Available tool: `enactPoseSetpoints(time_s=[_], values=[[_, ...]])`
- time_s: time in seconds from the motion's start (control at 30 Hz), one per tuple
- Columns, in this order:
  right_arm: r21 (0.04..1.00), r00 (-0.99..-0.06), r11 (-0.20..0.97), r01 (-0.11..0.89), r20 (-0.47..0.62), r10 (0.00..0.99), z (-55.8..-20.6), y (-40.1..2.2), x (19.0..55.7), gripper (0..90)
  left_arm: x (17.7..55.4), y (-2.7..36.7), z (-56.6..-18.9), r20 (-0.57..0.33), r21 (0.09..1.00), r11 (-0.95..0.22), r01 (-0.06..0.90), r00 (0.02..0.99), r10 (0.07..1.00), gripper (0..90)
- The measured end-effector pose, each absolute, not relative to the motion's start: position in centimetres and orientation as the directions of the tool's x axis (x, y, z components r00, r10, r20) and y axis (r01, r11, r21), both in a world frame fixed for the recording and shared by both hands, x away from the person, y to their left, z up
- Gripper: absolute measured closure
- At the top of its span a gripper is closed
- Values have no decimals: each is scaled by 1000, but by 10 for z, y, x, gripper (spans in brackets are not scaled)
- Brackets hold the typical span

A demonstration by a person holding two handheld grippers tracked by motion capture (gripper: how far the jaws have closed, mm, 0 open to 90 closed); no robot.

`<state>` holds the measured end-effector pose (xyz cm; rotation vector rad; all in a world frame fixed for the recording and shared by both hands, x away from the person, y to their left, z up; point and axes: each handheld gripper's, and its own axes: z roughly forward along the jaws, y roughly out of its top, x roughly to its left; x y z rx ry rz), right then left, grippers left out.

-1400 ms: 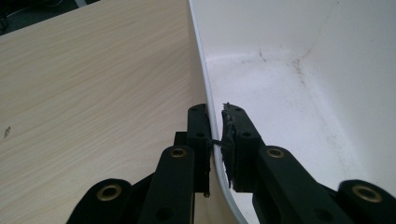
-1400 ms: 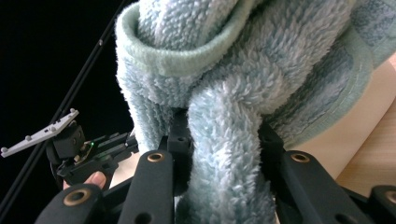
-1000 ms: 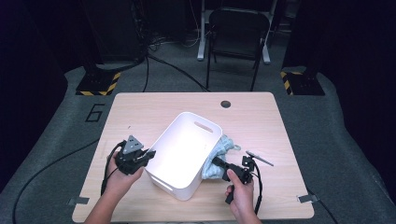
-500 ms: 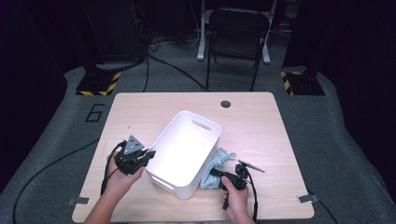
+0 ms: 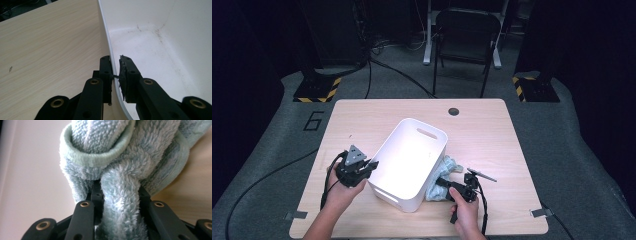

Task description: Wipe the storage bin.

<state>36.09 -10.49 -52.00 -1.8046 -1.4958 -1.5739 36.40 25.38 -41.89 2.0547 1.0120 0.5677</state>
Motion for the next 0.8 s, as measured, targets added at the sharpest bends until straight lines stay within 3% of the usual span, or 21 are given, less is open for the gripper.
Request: enactPoseSetpoints(time_s=[0.23,0.33,0.63,0.8], values=[[414,-255,-426,804,888,382,-480,-105,355,673,364,254,-419,53,791,-392,469,587,808,803],[445,-290,-422,790,878,381,-469,-105,352,672,364,255,-420,50,797,-385,466,584,810,804],[465,-316,-426,776,872,375,-477,-104,351,671,364,255,-420,38,796,-380,471,588,808,806],[436,-281,-424,794,881,381,-489,-103,352,671,364,254,-420,41,800,-373,470,578,815,803]])
